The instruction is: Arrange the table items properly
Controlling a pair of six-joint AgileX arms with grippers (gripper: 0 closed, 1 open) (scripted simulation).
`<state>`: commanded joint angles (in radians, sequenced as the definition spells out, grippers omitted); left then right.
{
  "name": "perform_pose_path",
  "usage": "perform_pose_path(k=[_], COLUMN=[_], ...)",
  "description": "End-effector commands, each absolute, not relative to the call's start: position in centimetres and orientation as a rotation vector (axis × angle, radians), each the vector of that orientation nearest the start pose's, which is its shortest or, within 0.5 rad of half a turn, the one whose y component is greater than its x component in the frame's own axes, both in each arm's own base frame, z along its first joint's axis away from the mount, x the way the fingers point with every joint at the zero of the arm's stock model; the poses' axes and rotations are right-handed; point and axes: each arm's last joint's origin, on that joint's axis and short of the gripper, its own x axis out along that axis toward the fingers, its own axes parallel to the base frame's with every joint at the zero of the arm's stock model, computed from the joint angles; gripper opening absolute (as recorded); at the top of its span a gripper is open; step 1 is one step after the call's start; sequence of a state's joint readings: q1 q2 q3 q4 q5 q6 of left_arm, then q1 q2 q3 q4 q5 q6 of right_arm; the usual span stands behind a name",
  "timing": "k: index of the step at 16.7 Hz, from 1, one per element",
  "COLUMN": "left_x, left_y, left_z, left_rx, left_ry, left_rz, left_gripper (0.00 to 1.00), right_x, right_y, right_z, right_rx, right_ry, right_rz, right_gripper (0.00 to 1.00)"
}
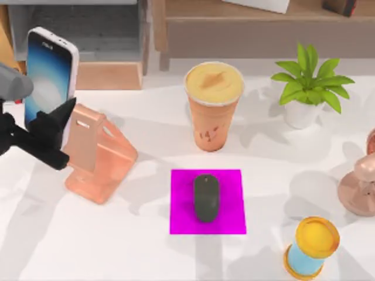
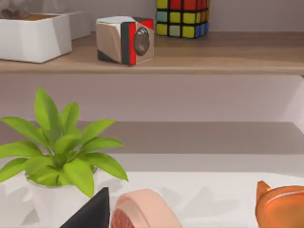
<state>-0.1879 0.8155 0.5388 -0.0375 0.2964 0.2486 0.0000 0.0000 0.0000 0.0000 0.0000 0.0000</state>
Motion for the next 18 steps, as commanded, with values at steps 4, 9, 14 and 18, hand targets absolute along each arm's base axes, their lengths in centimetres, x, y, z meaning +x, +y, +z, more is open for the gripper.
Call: perform_pose_path(k=[4, 9, 14, 18], left_x=[19.2, 21.2, 22.6, 22.6], left_y=[-4.6, -5.2, -5.9, -5.9], left_z=[22.6, 20.7, 19.7, 19.7], left_rx=[0.195, 0.139, 0.123, 0.123], left_ry=[0.365, 0.436, 0.449, 0.449], left_rz=[-0.508, -0.479, -0.475, -0.475], left_gripper=[0.00, 0.00, 0.00, 0.08], right_x=[10.6, 10.6, 10.6, 10.6], right_y=[-0.1, -0.1, -0.1, -0.1], right_z=[16.0, 16.0, 16.0, 16.0], right_rx=[0.000, 0.000, 0.000, 0.000], right_ry=[0.000, 0.000, 0.000, 0.000], right_rz=[0.000, 0.000, 0.000, 0.000], right_gripper=[1.00, 1.00, 1.00, 1.00])
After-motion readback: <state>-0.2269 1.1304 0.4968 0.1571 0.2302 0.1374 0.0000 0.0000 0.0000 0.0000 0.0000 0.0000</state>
